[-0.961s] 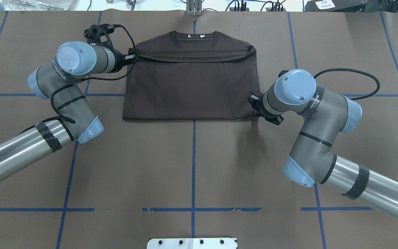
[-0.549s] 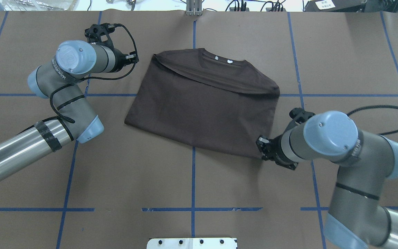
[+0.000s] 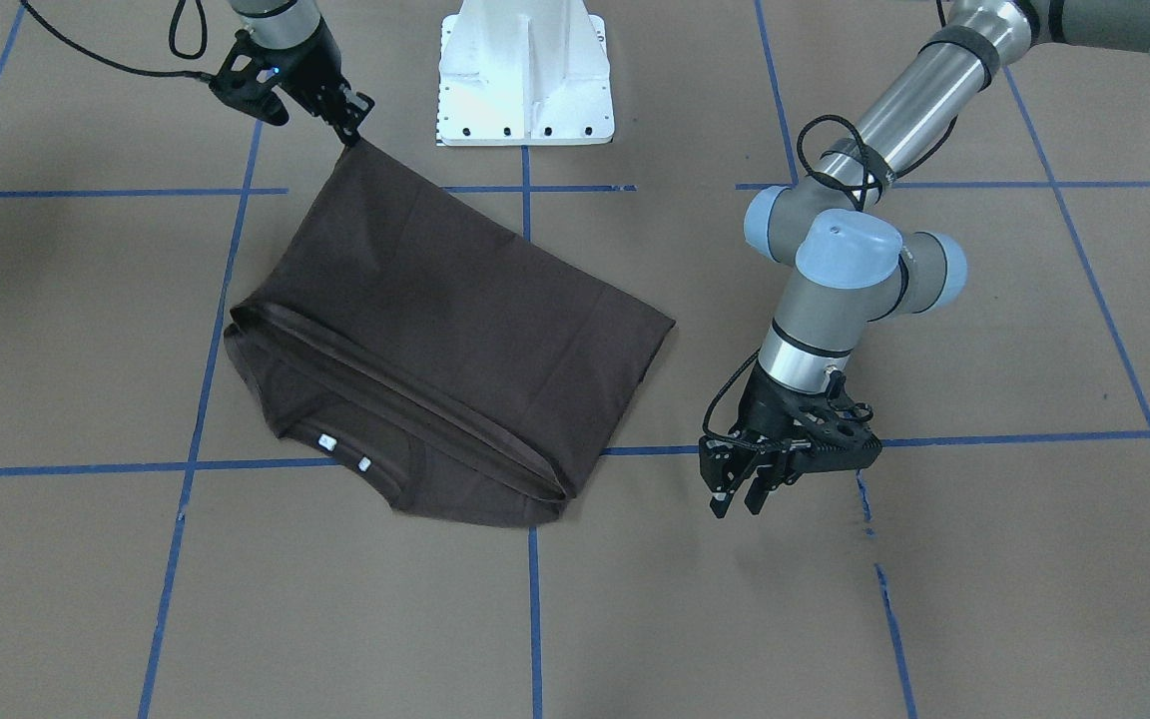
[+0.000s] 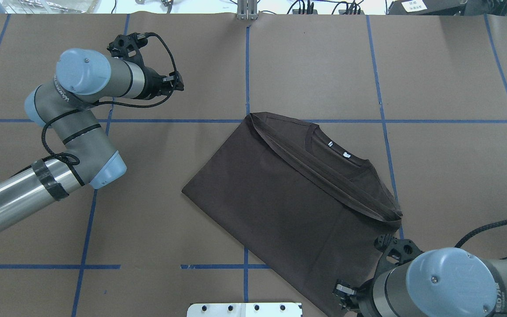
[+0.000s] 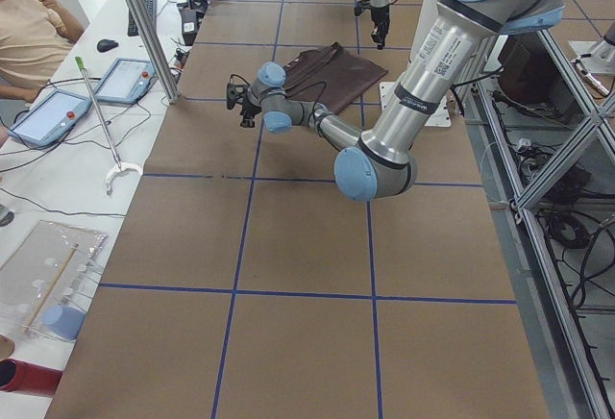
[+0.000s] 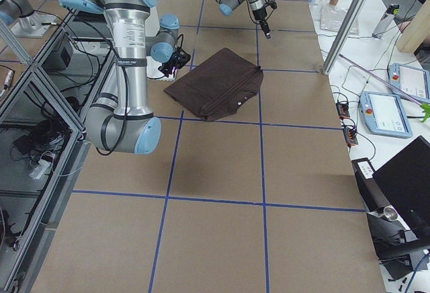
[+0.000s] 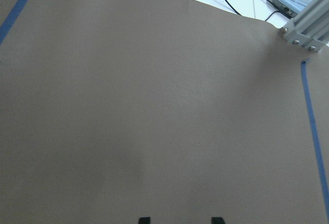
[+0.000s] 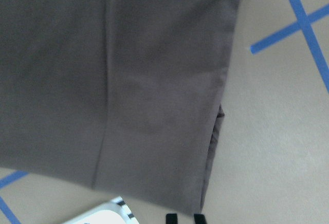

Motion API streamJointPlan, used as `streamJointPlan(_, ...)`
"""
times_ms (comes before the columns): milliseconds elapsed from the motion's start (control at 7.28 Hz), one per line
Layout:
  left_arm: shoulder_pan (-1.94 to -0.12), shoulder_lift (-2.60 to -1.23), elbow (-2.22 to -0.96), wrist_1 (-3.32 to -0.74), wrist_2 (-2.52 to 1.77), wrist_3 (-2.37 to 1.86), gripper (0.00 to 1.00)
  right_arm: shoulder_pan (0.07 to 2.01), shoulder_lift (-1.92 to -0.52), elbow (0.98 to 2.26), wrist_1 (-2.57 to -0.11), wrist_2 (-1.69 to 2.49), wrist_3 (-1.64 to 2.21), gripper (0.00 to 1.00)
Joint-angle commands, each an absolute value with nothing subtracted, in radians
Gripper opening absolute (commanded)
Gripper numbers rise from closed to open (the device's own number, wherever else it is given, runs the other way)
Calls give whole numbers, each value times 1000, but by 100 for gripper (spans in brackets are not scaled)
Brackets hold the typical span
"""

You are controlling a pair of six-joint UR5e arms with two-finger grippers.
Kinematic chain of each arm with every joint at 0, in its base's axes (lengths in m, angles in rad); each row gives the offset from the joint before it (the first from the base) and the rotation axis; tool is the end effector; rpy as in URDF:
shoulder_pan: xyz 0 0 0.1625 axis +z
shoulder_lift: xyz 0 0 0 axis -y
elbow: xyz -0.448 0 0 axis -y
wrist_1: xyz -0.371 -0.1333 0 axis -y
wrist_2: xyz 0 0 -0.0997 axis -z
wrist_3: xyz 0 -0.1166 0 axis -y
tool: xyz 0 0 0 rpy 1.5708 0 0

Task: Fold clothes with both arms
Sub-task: 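Bring both grippers to opposite edges of the folded shirt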

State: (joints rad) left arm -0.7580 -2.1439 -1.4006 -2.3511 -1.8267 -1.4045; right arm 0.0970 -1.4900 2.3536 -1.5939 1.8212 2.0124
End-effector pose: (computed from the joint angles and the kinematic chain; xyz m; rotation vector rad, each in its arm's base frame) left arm 0.4561 -0.5747 0.3438 0.3247 1.1598 -0.3677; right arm -0.4157 -0.1454 0.3281 -0.3778 -0.7885 0.3990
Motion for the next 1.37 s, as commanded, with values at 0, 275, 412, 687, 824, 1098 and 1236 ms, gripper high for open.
streamJointPlan(0, -747, -2082, -1549, -2345, -1958, -1550, 51, 144, -1468, 2365, -1600, 1793, 2019, 100)
streamJointPlan(275, -648, -1969, -1693, -2345, -1953, -1693, 54, 294, -1405, 2346, -1603, 1761, 2019, 100)
streamJointPlan(412, -599, -1915, -1742, -2345, -1944, -1741, 58, 349, -1381, 2329, -1605, 1688, 2019, 100)
streamJointPlan(687, -479, -1907, -1738, -2286, -1789, -1793, 58, 452, -1374, 2272, -1597, 1677, 2000, 100)
streamJointPlan(824, -460, -1920, -1736, -2225, -1778, -1793, 58, 456, -1358, 2249, -1595, 1669, 1981, 100)
streamJointPlan(1098, -453, -1924, -1732, -2191, -1770, -1793, 58, 462, -1344, 2241, -1595, 1677, 1968, 100)
streamJointPlan(1236, -451, -1925, -1729, -2191, -1770, -1793, 58, 460, -1344, 2237, -1594, 1677, 1968, 100)
